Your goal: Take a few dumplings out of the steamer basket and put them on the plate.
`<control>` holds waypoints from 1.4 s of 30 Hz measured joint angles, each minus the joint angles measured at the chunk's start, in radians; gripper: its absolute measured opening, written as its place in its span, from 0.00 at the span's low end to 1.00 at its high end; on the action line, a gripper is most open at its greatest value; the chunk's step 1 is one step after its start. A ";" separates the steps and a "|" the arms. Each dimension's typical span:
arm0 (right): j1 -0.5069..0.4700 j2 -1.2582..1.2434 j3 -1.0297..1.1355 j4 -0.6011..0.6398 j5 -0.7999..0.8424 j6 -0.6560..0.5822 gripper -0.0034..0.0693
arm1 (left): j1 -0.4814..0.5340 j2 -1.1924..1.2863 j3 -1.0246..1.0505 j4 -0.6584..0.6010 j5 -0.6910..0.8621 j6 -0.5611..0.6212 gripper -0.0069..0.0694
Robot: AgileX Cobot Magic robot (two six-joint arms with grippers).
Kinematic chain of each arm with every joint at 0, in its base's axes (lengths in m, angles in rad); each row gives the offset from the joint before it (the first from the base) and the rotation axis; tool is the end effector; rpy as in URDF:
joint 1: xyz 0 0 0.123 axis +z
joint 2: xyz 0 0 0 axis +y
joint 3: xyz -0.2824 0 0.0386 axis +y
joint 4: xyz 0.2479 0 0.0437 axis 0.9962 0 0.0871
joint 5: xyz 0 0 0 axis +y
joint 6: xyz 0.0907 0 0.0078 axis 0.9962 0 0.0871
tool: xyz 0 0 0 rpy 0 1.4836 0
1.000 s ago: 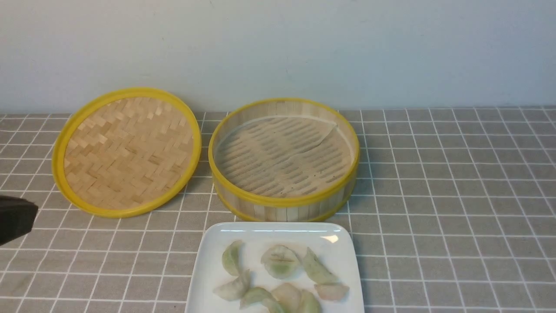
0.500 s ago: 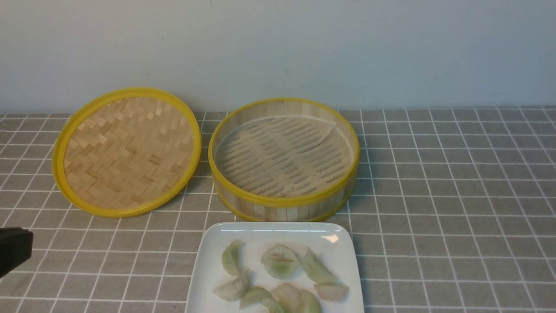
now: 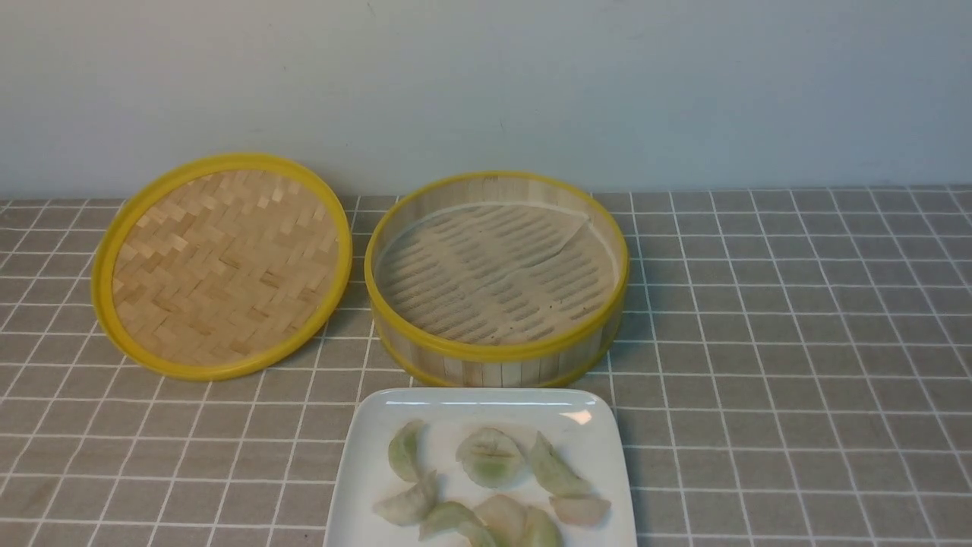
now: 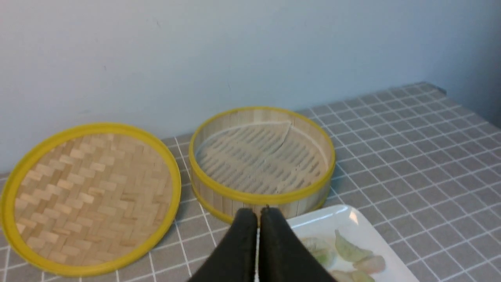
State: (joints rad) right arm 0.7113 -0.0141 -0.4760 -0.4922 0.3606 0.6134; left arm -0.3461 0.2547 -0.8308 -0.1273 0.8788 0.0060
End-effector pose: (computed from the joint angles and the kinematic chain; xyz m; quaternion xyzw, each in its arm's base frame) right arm 0.0115 -0.0102 0.3355 -0.1055 0.6032 0.2823 0.7385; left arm 0.0055 -0.0115 0.3841 0.1353 0.7656 -0.1686 0.6059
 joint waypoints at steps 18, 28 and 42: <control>0.000 0.000 0.000 0.000 0.000 0.003 0.03 | 0.000 -0.055 0.000 0.007 -0.001 -0.016 0.08; 0.000 0.000 0.000 0.000 0.000 -0.001 0.03 | 0.013 -0.075 0.096 0.091 -0.101 0.002 0.08; 0.000 0.000 0.000 -0.003 0.000 -0.012 0.03 | 0.318 -0.266 0.749 0.108 -0.457 0.003 0.08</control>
State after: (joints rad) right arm 0.7113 -0.0141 -0.4760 -0.4954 0.3606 0.6015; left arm -0.0283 -0.0110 -0.0820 -0.0197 0.4220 0.0092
